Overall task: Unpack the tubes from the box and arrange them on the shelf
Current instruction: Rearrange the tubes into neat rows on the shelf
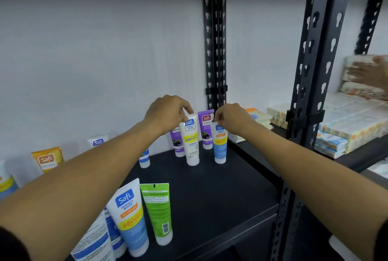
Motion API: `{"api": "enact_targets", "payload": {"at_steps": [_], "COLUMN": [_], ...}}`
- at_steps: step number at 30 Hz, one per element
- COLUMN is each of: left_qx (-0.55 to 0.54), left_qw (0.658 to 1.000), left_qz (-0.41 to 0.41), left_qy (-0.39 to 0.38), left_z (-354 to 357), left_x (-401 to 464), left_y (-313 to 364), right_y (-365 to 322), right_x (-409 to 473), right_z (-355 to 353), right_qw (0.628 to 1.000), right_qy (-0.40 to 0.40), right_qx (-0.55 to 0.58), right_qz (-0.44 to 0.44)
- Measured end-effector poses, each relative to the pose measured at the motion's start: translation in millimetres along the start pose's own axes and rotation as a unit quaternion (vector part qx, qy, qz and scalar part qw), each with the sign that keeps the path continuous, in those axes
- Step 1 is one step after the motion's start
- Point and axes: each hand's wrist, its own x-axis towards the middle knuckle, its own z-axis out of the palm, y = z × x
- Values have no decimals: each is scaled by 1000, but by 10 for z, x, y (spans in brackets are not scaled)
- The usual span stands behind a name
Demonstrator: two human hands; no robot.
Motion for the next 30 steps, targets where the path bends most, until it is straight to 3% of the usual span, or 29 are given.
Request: {"api": "enact_targets", "payload": {"at_steps": [8,14,18,23,30], "left_qx": [30,39,47,31,-28], "left_qw": [999,999,998,998,996], "left_qz": [6,0,-2,0,6], "left_qy": [-10,-26,-40,-58,-81], "left_z": [68,160,249,276,333], "left_x": [25,-2,-31,-28,-50], "left_y": [23,26,-28,-140,-252], "right_y": [79,205,243,242,228], "right_x": [-306,-673,-766,-799,-769], "right_z": [237,703,925,1125,1224], "right_qw": [991,950,925,917,934], "right_qy": [54,115,115,116,141], "right_qx": [121,286,359,374,319], "right_qz": [15,40,39,68,77]}}
